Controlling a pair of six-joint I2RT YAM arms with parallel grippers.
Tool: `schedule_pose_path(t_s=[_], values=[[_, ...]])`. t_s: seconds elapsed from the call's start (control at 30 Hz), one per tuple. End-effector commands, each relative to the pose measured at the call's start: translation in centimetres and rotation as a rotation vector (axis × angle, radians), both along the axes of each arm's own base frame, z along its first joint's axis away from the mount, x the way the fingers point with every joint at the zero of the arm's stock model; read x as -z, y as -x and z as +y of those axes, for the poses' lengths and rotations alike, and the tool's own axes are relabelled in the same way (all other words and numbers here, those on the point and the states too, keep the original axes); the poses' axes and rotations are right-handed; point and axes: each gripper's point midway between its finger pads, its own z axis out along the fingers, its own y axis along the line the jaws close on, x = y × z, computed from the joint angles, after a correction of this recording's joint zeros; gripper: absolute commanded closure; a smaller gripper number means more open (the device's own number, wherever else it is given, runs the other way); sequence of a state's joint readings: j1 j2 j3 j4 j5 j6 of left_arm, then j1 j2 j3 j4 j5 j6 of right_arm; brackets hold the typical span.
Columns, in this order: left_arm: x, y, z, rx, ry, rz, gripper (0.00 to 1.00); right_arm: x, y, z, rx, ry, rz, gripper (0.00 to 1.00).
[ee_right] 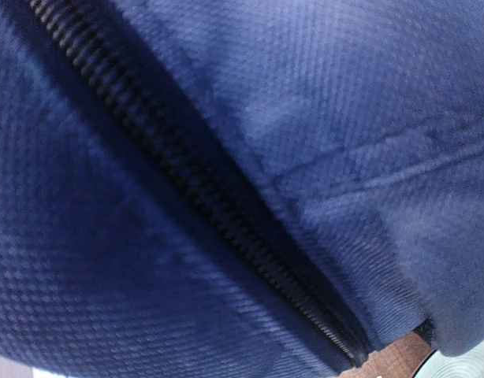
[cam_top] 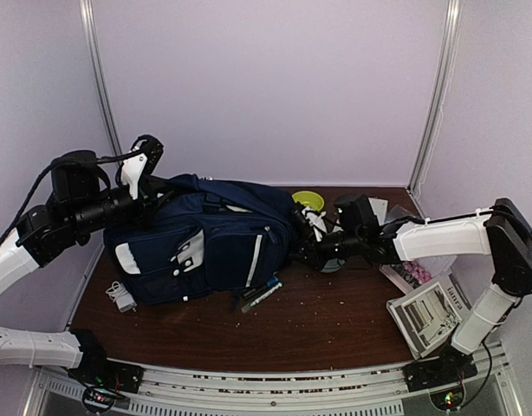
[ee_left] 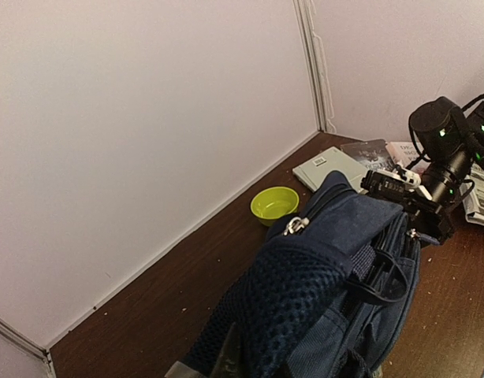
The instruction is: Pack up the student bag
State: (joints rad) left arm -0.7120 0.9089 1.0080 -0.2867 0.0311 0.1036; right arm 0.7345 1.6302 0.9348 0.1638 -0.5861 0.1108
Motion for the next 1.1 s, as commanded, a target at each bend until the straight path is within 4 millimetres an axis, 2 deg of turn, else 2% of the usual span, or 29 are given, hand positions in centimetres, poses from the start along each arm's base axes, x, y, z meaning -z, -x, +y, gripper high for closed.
schedule_pose_path(t_s=[0.0, 0.2, 0.27, 0.4, 0.53, 0.63, 0.73, 0.8, 0.9, 1.07], values=[[-7.1, 1.2, -0.5, 0.063, 0.167, -0.163, 1.0, -1.4, -0.3, 0.5, 0.005, -0.044, -0.054, 1.0], [-7.3, 0.9, 0.6, 0.006, 0.171, -0.178, 1.0, -1.2, -0.2, -1.7, 0.051, 0.017, -0.073, 1.0], [-7.6, 0.6, 1.3, -0.032, 0.18, -0.18, 1.0, -1.7, -0.3, -2.6, 0.074, 0.024, -0.072, 1.0], [-8.8, 1.1, 2.0, -0.037, 0.221, -0.204, 1.0, -5.5, -0.7, -4.1, 0.141, 0.008, -0.147, 1.0], [-10.2, 2.1, 2.2, -0.01, 0.262, -0.239, 1.0, -10.4, -2.7, -4.9, 0.227, 0.008, -0.283, 1.0], [-11.4, 3.0, 2.2, 0.022, 0.292, -0.264, 1.0, -12.8, -4.2, -4.9, 0.265, 0.043, -0.342, 1.0], [-12.0, 3.3, 2.3, 0.034, 0.3, -0.27, 1.0, -14.6, -4.1, -4.4, 0.227, 0.052, -0.364, 1.0], [-12.0, 3.2, 2.4, 0.023, 0.298, -0.267, 1.0, -14.7, -2.3, -3.6, 0.12, 0.023, -0.349, 1.0], [-11.7, 2.9, 2.4, 0.016, 0.295, -0.263, 1.0, -13.0, 1.2, -2.8, -0.018, -0.026, -0.317, 1.0], [-11.6, 2.6, 1.7, 0.032, 0.288, -0.258, 1.0, -8.5, 3.2, -3.2, -0.028, -0.032, -0.275, 0.92]])
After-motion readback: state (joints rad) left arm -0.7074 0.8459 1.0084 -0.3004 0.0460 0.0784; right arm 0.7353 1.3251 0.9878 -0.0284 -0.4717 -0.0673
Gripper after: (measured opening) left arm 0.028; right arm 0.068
